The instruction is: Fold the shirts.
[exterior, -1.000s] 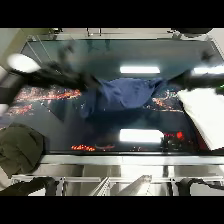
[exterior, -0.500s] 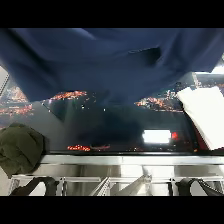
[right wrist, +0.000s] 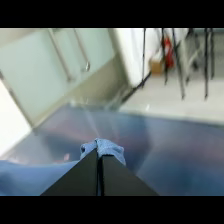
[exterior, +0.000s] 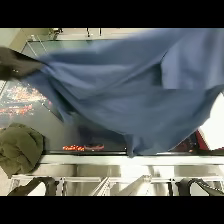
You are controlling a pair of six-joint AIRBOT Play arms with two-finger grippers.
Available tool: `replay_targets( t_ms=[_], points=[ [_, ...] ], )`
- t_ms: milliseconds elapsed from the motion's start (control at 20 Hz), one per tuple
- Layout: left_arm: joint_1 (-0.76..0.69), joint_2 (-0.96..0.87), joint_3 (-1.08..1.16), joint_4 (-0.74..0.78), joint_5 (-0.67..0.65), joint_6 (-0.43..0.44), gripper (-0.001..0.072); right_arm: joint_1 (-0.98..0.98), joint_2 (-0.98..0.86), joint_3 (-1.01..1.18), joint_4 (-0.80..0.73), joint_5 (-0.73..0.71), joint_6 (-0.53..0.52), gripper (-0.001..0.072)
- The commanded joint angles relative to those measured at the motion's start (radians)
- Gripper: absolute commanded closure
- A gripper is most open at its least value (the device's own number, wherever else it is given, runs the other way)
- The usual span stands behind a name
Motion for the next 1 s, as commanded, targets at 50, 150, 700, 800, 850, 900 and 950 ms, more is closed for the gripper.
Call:
replay_targets(
  t_ms=[50, 150, 700, 800, 850, 900, 950],
  points=[
    [-0.105, -0.282, -0.121, 0.002, 0.104, 0.101, 0.0680, 0.183, -0.388, -0.004, -0.232, -0.137, 0.069, 0.0697],
    [-0.082, -0.461, -0.076, 0.002, 0.128, 0.177, 0.0677, 0.200, -0.561, -0.004, -0.211, -0.255, 0.077, 0.0694],
    [0.135, -0.692, 0.145, 0.179, -0.234, 0.062, 0.0164, 0.033, -0.637, -0.048, -0.222, 0.195, 0.207, 0.0697],
    [0.086, -0.561, -0.072, 0.260, -0.205, 0.085, 0.0164, 0.034, -0.578, -0.164, -0.303, 0.264, 0.209, 0.0698],
    [0.055, -0.494, -0.188, 0.274, -0.173, 0.085, 0.0164, 0.033, -0.539, -0.245, -0.326, 0.278, 0.208, 0.0698],
    [0.020, -0.425, -0.306, 0.279, -0.129, 0.092, 0.0164, 0.027, -0.490, -0.344, -0.335, 0.282, 0.199, 0.0697],
    [-0.018, -0.364, -0.408, 0.301, -0.071, 0.092, 0.0164, 0.021, -0.436, -0.444, -0.331, 0.272, 0.187, 0.0698]
  ],
)
